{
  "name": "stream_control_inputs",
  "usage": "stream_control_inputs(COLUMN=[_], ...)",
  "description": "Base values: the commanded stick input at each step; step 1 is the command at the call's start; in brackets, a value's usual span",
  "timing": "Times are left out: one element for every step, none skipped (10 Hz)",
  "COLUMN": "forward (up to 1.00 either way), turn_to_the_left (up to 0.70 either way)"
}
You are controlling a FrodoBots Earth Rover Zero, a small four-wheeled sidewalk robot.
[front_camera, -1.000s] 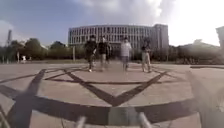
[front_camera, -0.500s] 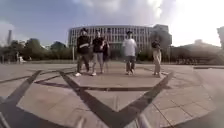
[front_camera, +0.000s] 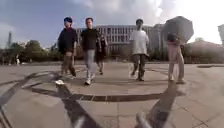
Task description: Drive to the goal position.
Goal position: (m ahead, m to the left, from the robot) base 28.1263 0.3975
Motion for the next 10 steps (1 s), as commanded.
stream_control_inputs(forward=[1.00, 1.00, 1.00, 1.00, 1.00, 1.00, 1.00, 1.00, 1.00, 1.00], turn_to_the_left=[0.00, 0.00, 0.00, 0.00, 0.00, 0.00, 0.00, 0.00, 0.00, 0.00])
